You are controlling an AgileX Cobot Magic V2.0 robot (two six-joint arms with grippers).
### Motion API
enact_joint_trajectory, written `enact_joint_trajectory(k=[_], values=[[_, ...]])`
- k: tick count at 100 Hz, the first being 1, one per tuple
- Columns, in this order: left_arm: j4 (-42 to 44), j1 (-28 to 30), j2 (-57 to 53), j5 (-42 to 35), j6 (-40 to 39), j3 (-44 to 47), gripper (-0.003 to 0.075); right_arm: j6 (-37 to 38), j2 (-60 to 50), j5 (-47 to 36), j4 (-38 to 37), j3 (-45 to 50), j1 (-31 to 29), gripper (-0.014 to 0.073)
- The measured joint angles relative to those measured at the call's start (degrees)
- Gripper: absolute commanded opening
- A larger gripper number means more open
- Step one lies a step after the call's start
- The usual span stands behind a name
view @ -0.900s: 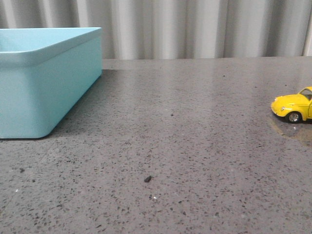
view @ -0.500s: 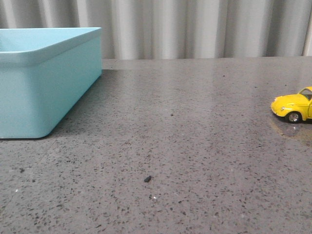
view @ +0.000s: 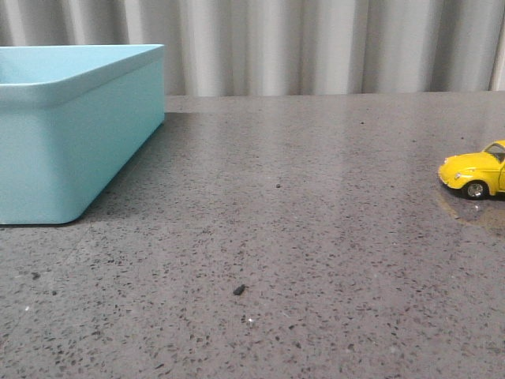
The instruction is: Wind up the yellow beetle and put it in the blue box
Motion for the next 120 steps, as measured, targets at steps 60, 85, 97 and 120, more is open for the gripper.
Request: enact_joint_trajectory(k=[60, 85, 97, 120], values=[[0.0, 0.0, 0.0, 0.0, 0.0, 0.0, -0.0021, 0.0, 0.0, 0.0, 0.0, 0.0, 0.0, -0.0050], [0.0, 0.0, 0.0, 0.0, 0.0, 0.0, -0.0021, 0.0, 0.0, 0.0, 0.0, 0.0, 0.0, -0.0050], [0.0, 0.0, 0.0, 0.0, 0.0, 0.0, -0.0021, 0.0, 0.0, -0.7, 0.0, 0.0, 0.0, -0.0050], [0.0, 0.0, 0.0, 0.0, 0.0, 0.0, -0.0021, 0.0, 0.0, -7.3, -0.2, 0.0, 0.0, -0.0050]])
